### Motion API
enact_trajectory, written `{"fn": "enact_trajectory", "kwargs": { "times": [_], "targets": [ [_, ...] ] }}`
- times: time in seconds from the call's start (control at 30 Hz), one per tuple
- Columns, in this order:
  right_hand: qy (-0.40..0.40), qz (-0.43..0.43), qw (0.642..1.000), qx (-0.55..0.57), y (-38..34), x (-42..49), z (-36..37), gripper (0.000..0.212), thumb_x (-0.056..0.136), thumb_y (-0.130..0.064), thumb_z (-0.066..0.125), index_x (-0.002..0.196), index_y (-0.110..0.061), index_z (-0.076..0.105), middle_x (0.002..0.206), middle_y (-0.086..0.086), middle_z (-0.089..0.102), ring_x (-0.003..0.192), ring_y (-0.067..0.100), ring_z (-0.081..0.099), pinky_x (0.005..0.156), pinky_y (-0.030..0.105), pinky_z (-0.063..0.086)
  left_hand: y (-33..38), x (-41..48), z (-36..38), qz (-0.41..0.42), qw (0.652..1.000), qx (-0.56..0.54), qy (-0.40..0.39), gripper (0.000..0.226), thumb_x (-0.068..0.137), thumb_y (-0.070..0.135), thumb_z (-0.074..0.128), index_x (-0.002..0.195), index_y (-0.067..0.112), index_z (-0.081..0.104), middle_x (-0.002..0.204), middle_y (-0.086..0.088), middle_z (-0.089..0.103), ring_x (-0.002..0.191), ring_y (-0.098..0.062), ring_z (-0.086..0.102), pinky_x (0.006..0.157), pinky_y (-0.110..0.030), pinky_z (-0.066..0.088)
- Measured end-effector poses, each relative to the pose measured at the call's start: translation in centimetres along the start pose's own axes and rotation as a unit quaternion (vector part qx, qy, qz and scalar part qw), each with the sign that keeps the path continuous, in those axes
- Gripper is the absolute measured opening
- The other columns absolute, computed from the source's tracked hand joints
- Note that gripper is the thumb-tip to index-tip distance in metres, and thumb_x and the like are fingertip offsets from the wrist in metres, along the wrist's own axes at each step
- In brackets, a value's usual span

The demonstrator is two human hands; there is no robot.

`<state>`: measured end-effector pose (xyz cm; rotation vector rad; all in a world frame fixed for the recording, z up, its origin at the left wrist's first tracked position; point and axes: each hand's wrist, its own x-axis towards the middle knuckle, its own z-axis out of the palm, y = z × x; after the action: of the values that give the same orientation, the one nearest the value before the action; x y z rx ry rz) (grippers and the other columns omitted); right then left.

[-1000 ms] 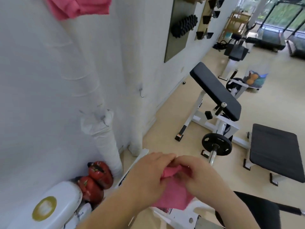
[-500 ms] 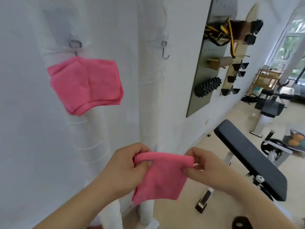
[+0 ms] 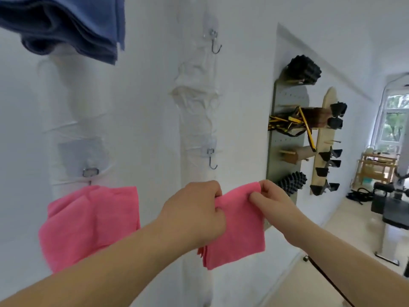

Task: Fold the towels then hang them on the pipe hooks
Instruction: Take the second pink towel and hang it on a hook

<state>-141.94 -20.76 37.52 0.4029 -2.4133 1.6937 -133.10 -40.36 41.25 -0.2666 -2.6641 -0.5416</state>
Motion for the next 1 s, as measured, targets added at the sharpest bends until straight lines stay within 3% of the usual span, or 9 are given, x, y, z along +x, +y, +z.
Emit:
{"fn": "enact_trajectory", "kwargs": {
  "times": [0.1,0.2,0.33,0.5,0.6,0.77,0.87,0.93,1.0],
  "targets": [
    [0.011,-0.066,0.997,-0.043,-2.9,3.5,-1.0,0.013,0.096,-0.029,0.062,0.102,-0.018,0.062,0.102,0.01,0.071,0.089,0.021,0.066,0.079,0.04,0.056,1.1,4.3,-2.1,-0.027,0.997,0.078,0.011,0.016,0.083,0.022,0.052,0.096,0.027,0.059,0.099,0.004,0.063,0.089,-0.022,0.063,0.073,-0.034,0.053],
    [0.035,-0.1,0.992,-0.073,-4.6,6.7,-1.7,0.029,0.093,-0.045,0.068,0.102,-0.018,0.062,0.095,0.005,0.072,0.087,0.023,0.07,0.077,0.042,0.06,0.6,8.0,-3.6,-0.053,0.995,0.074,0.03,0.017,0.08,0.016,0.053,0.094,0.022,0.061,0.098,0.0,0.065,0.088,-0.025,0.064,0.074,-0.036,0.057],
    [0.059,-0.107,0.985,-0.12,-4.5,10.8,-1.0,0.029,0.095,-0.041,0.067,0.097,-0.014,0.058,0.084,-0.003,0.06,0.073,0.012,0.055,0.06,0.026,0.041,-0.6,11.6,-3.8,-0.064,0.995,0.066,0.032,0.029,0.079,0.01,0.054,0.104,0.02,0.062,0.102,-0.001,0.065,0.09,-0.024,0.065,0.081,-0.041,0.06],
    [0.076,-0.084,0.988,-0.104,-2.6,14.4,1.3,0.027,0.095,-0.041,0.067,0.095,-0.016,0.057,0.082,-0.003,0.058,0.071,0.011,0.054,0.06,0.027,0.041,-2.4,13.6,-1.4,-0.069,0.991,0.096,0.055,0.035,0.084,0.007,0.052,0.117,0.017,0.045,0.102,-0.004,0.058,0.09,-0.028,0.062,0.073,-0.039,0.053],
    [0.077,-0.084,0.984,-0.134,-1.4,15.8,2.4,0.029,0.092,-0.045,0.068,0.087,-0.019,0.056,0.079,-0.005,0.059,0.07,0.012,0.055,0.064,0.03,0.044,-3.9,14.0,-0.2,-0.069,0.988,0.125,0.057,0.033,0.083,0.005,0.049,0.114,0.017,0.047,0.101,-0.006,0.059,0.09,-0.03,0.061,0.074,-0.041,0.053],
    [0.006,0.017,0.998,-0.06,-0.1,16.1,3.7,0.036,0.093,-0.039,0.071,0.073,-0.015,0.052,0.07,-0.002,0.053,0.061,0.014,0.049,0.055,0.025,0.043,-4.8,14.2,1.2,-0.064,0.989,0.114,0.067,0.015,0.087,0.011,0.046,0.095,0.022,0.052,0.092,0.0,0.052,0.084,-0.027,0.055,0.071,-0.037,0.046],
    [-0.037,0.079,0.996,-0.024,0.0,15.8,3.6,0.038,0.087,-0.045,0.076,0.081,-0.012,0.057,0.077,0.002,0.057,0.068,0.018,0.052,0.06,0.027,0.045,-4.8,13.9,2.0,-0.078,0.991,0.083,0.067,0.013,0.088,0.014,0.045,0.084,0.026,0.047,0.101,-0.003,0.059,0.09,-0.03,0.06,0.075,-0.038,0.049],
    [0.034,-0.008,0.992,-0.118,-0.2,15.9,3.2,0.038,0.082,-0.046,0.079,0.091,-0.016,0.059,0.091,-0.003,0.062,0.078,0.015,0.059,0.069,0.031,0.049,-4.8,13.8,2.2,-0.081,0.991,0.082,0.071,0.012,0.089,0.015,0.045,0.085,0.025,0.05,0.105,-0.005,0.061,0.093,-0.031,0.061,0.079,-0.04,0.051],
    [0.06,-0.14,0.969,-0.192,-1.1,15.9,2.7,0.013,0.085,-0.034,0.075,0.094,-0.03,0.067,0.099,-0.008,0.065,0.085,0.013,0.063,0.079,0.034,0.053,-4.8,14.0,2.1,-0.086,0.99,0.088,0.071,0.014,0.089,0.014,0.047,0.09,0.02,0.06,0.105,-0.003,0.062,0.092,-0.029,0.06,0.081,-0.04,0.053]
  ]
}}
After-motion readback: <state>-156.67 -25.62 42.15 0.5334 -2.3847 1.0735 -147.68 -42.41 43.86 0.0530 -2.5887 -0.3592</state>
